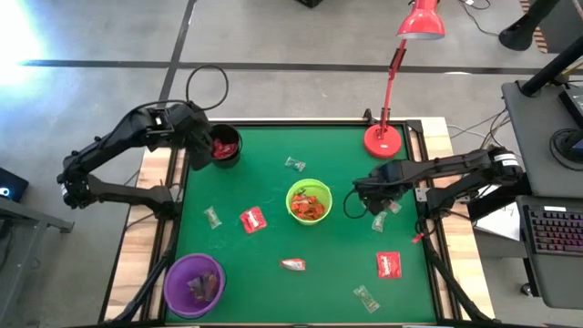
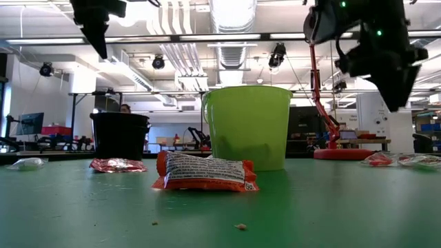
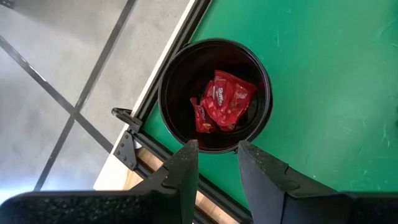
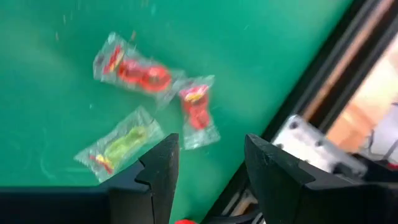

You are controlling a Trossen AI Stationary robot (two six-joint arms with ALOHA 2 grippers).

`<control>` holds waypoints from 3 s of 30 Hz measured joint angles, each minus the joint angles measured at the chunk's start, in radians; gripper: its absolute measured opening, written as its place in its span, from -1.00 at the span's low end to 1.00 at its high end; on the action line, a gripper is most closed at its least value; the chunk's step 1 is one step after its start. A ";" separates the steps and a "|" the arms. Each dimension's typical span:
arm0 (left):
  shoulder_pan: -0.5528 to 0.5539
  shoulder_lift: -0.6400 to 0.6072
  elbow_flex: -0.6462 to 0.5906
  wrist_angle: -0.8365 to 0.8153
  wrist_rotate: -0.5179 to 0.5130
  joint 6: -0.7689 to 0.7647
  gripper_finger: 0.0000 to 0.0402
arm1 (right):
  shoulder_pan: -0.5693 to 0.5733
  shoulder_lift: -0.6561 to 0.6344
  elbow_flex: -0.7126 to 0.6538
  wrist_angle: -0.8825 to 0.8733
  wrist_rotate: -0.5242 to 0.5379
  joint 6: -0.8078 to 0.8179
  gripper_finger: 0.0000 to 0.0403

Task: Sort candy
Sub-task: Put the pink gummy into the purple bucket

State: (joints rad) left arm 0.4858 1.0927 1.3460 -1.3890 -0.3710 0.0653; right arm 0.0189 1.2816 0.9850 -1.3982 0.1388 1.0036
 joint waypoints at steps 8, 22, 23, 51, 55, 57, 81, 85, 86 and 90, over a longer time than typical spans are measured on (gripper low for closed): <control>0.000 0.033 0.000 0.001 0.000 -0.004 -0.51 | 0.000 0.022 -0.120 0.086 -0.061 -0.037 -0.14; 0.000 0.045 0.000 0.001 0.000 -0.026 -0.51 | 0.000 0.030 -0.275 0.258 -0.087 -0.063 -0.14; 0.000 0.045 0.000 0.001 0.000 -0.026 -0.51 | 0.000 0.031 -0.284 0.266 -0.087 -0.056 -0.14; 0.000 0.045 0.000 0.002 0.000 -0.023 -0.51 | 0.000 0.029 -0.439 0.422 -0.095 0.108 -0.93; 0.000 0.045 0.000 0.001 0.000 -0.022 -0.51 | 0.000 0.014 -0.418 0.412 -0.096 0.136 -0.95; 0.000 0.045 0.000 0.002 0.000 -0.022 -0.51 | 0.000 0.005 -0.401 0.399 -0.104 0.153 -0.95; 0.000 0.010 0.000 0.134 0.414 0.273 -0.51 | 0.036 -0.036 0.165 0.362 0.108 0.193 -0.96; 0.000 0.005 0.000 0.205 0.506 0.290 -0.51 | 0.049 -0.036 0.250 0.461 0.202 0.109 -0.96; 0.000 0.005 0.000 0.226 0.539 0.291 -0.51 | 0.049 -0.036 0.263 0.495 0.214 0.086 -0.96; 0.000 0.009 0.000 0.314 0.745 0.272 -0.51 | 0.049 -0.030 0.303 0.619 0.243 -0.006 -0.96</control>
State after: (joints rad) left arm 0.4854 1.1018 1.3460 -1.0752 0.3739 0.3377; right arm 0.0675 1.2518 1.2877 -0.7789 0.3814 0.9972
